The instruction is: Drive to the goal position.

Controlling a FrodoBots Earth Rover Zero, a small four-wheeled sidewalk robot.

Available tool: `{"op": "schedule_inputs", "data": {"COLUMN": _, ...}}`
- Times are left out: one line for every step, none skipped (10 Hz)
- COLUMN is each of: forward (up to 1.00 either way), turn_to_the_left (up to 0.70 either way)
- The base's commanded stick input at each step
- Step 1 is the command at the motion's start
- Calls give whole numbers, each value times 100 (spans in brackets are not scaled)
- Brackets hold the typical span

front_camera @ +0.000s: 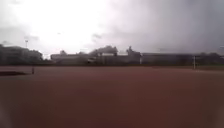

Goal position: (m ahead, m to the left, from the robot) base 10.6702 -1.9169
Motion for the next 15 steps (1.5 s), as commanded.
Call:
{"op": "schedule_inputs", "data": {"forward": 50, "turn_to_the_left": 0}}
{"op": "schedule_inputs", "data": {"forward": 50, "turn_to_the_left": 0}}
{"op": "schedule_inputs", "data": {"forward": 50, "turn_to_the_left": 0}}
{"op": "schedule_inputs", "data": {"forward": 50, "turn_to_the_left": 0}}
{"op": "schedule_inputs", "data": {"forward": 50, "turn_to_the_left": 0}}
{"op": "schedule_inputs", "data": {"forward": 50, "turn_to_the_left": 0}}
{"op": "schedule_inputs", "data": {"forward": 50, "turn_to_the_left": 0}}
{"op": "schedule_inputs", "data": {"forward": 50, "turn_to_the_left": 0}}
{"op": "schedule_inputs", "data": {"forward": 50, "turn_to_the_left": 0}}
{"op": "schedule_inputs", "data": {"forward": 50, "turn_to_the_left": 0}}
{"op": "schedule_inputs", "data": {"forward": 50, "turn_to_the_left": 0}}
{"op": "schedule_inputs", "data": {"forward": 50, "turn_to_the_left": 0}}
{"op": "schedule_inputs", "data": {"forward": 50, "turn_to_the_left": 0}}
{"op": "schedule_inputs", "data": {"forward": 50, "turn_to_the_left": -50}}
{"op": "schedule_inputs", "data": {"forward": 50, "turn_to_the_left": -50}}
